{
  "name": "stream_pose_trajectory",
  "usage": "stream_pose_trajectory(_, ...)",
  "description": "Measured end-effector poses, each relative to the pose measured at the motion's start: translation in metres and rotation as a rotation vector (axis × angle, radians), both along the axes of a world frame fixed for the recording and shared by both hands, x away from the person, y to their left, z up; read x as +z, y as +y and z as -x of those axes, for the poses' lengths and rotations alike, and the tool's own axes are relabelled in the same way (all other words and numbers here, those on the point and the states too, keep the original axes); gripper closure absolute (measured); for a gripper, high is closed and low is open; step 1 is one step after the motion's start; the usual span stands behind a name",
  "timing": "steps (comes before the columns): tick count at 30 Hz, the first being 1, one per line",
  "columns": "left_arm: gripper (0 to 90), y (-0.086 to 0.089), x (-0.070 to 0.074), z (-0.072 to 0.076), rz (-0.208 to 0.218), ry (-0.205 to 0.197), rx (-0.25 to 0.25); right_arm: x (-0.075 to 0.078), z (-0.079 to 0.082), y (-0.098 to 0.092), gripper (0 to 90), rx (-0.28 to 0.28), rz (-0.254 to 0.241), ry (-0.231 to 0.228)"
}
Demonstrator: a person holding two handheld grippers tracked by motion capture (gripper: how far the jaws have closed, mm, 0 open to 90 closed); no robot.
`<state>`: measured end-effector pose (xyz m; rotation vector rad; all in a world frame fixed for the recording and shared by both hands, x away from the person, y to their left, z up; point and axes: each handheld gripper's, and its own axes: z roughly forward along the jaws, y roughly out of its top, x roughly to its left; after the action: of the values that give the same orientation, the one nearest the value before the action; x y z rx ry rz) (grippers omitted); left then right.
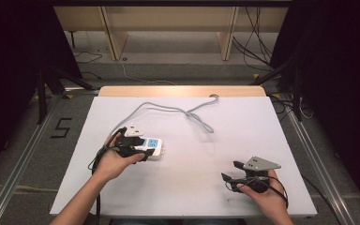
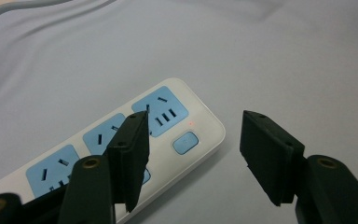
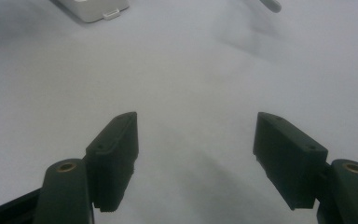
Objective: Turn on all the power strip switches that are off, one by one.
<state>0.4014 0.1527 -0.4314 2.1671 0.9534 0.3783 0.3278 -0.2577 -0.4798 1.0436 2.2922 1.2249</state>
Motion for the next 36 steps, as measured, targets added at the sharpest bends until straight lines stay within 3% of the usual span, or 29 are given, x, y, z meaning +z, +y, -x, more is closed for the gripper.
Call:
stream_pose_trajectory(25,34.5,0.023,-0.005,0.025,0.032,-0.084,-0.03,0.0,0.0,-0.001,31.9,-0.001,0.0,-0.001)
stream_pose_trajectory(36,33.0,0.032,-0.015,0.037,0.012,-0.099,-0.032,0.0,0.0,-0.001,32.0,-0.001,0.001,-0.001)
